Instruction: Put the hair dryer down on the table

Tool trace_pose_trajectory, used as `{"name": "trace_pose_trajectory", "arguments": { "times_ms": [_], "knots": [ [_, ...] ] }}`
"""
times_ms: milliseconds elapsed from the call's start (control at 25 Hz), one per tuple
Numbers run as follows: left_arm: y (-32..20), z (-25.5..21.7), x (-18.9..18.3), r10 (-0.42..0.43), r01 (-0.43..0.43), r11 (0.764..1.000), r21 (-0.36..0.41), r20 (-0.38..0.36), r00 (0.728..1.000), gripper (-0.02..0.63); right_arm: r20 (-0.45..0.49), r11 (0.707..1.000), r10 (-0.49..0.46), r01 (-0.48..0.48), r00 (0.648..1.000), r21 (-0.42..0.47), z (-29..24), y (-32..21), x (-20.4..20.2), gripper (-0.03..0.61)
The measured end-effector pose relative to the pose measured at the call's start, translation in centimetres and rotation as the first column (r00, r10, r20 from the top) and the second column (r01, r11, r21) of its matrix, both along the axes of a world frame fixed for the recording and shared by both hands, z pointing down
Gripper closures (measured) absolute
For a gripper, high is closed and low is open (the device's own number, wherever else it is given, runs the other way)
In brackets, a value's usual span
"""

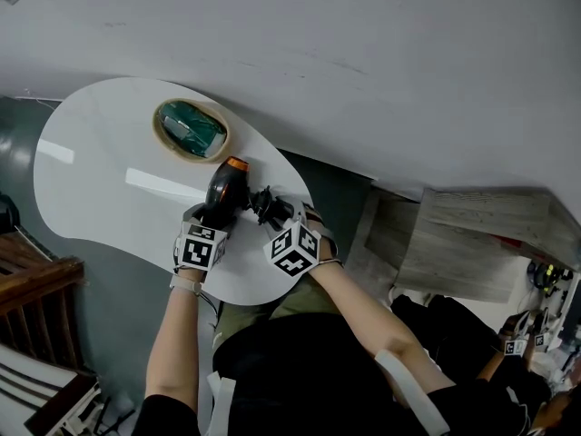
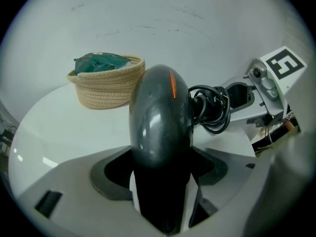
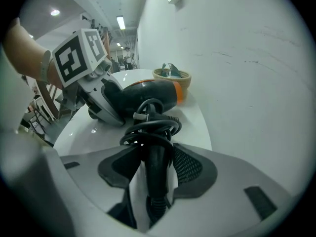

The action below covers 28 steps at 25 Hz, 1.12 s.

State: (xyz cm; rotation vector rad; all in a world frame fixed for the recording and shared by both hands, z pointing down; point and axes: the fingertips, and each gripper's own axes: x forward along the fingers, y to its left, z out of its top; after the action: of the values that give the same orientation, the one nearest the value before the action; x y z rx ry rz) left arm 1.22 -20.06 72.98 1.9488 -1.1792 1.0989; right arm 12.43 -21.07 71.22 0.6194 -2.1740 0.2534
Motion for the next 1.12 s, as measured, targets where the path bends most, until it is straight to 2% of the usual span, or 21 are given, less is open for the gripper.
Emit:
{"name": "trace_pose_trajectory", "arguments": {
  "times_ms": [320, 480, 880, 1040, 1120],
  "knots": [
    [0.1, 0.1, 0.0, 0.004, -0.005, 1.0, 0.012, 0.015, 1.0, 0.276, -0.003, 1.0, 0.008, -0.009, 1.0, -0.012, 0.1, 0.0, 0.0, 0.362],
    [0.3, 0.4, 0.1, 0.031, -0.032, 0.999, 0.023, 0.043, 0.999, 0.276, -0.022, 1.0, 0.009, -0.009, 1.0, -0.018, 0.4, 0.6, 0.1, 0.322],
    [2.3, -1.8, -0.5, 0.052, -0.052, 0.997, 0.065, 0.002, 0.999, 0.265, -0.083, 0.998, 0.053, -0.049, 0.995, 0.05, -1.4, 2.2, 0.2, 0.305],
    [4.0, -3.3, -1.3, 0.055, -0.054, 0.996, 0.078, -0.012, 0.998, 0.265, -0.074, 0.995, 0.09, -0.086, 0.993, 0.058, -3.2, 3.5, 0.0, 0.308],
    [4.3, -4.6, -1.8, 0.051, -0.048, 0.993, 0.106, -0.028, 0.998, 0.267, -0.053, 0.991, 0.121, -0.117, 0.991, 0.069, -4.6, 3.7, -0.2, 0.332]
  ]
}}
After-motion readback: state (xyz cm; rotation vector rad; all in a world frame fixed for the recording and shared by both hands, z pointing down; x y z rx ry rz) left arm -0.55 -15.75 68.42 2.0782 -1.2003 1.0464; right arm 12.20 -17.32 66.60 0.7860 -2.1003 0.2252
